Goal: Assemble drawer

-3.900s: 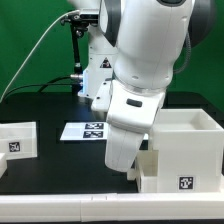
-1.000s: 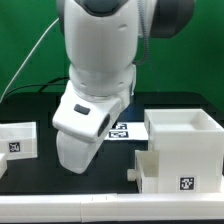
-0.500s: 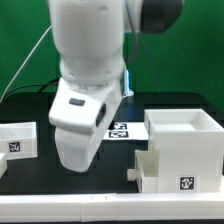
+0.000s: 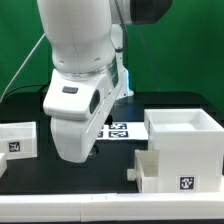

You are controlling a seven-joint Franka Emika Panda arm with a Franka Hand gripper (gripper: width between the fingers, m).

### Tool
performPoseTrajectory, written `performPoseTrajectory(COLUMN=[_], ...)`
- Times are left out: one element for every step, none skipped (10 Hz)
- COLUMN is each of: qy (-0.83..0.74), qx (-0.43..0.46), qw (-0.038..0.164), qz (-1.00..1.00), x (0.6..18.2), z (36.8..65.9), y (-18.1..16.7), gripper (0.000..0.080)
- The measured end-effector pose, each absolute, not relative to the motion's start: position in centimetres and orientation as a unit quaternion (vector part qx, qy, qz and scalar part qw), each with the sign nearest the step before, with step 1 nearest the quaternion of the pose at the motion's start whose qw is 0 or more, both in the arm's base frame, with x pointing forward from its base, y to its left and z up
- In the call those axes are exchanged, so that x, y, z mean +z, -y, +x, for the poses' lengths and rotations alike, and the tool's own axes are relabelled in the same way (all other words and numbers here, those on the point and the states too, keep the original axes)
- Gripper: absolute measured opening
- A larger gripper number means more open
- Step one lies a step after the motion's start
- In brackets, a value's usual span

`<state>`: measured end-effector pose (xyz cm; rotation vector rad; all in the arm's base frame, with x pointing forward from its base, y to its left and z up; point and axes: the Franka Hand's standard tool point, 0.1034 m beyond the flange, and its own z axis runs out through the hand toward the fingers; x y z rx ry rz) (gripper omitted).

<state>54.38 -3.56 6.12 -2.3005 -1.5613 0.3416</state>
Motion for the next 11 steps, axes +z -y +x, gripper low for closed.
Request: performPoseTrajectory(qy=[0.567, 0.573, 0.57, 0.571, 0.571, 0.571, 0.57, 0.57, 0.56, 0.551, 0.545], qx=[0.07, 0.039, 0.03, 0.03, 0.031, 0.031, 0.032, 0.024, 0.002, -0.006, -0.019], qw=[0.18, 0.2, 0.206, 0.206, 0.206, 0.206, 0.206, 0.208, 0.217, 0.225, 0.227], qz=[-0.8, -0.794, -0.795, -0.794, -0.794, -0.794, -0.794, -0.794, -0.8, -0.803, -0.807], x=[5.7, 5.8, 6.0, 6.1, 6.0, 5.9, 5.9, 5.8, 5.5, 5.3, 5.4], z=[55.1, 55.4, 55.6, 55.6, 55.6, 55.5, 55.5, 55.7, 56.1, 56.2, 56.6], y=[3.6, 3.7, 3.6, 3.4, 3.5, 3.5, 3.5, 3.5, 3.3, 3.0, 2.2], gripper=[0.0649, 0.0649, 0.0649, 0.0649, 0.0649, 0.0649, 0.0649, 0.0649, 0.0649, 0.0649, 0.0649])
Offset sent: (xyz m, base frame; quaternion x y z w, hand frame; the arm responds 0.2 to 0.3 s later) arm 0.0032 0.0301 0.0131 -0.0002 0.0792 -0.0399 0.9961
